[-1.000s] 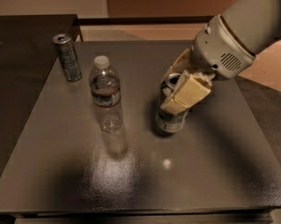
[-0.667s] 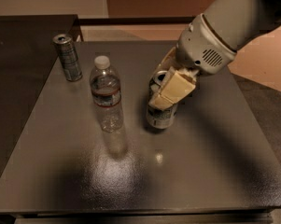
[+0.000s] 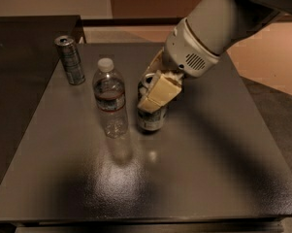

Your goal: Move 7up can near water bottle

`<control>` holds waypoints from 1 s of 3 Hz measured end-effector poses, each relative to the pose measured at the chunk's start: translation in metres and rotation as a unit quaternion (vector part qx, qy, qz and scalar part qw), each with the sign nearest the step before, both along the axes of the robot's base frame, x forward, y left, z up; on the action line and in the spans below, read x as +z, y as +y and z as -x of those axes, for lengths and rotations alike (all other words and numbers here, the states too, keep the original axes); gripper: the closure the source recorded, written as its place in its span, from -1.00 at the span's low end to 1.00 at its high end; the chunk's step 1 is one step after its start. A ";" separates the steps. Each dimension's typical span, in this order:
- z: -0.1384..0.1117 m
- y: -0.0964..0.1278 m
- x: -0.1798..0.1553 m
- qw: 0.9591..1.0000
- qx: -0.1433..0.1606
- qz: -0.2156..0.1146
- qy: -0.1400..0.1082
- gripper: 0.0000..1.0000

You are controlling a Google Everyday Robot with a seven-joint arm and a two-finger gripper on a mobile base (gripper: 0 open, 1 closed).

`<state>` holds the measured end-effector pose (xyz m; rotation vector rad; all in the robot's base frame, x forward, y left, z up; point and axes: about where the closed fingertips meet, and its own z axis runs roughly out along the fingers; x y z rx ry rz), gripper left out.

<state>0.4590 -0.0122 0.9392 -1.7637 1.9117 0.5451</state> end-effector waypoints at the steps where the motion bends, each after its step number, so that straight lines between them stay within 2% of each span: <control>1: -0.003 0.012 -0.011 1.000 0.013 0.002 -0.006 0.63; 3: -0.005 0.016 -0.037 0.999 0.023 0.025 -0.001 -0.28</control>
Offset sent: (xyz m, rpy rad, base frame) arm 0.0086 0.0190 -0.0434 -0.0497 0.0000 0.0553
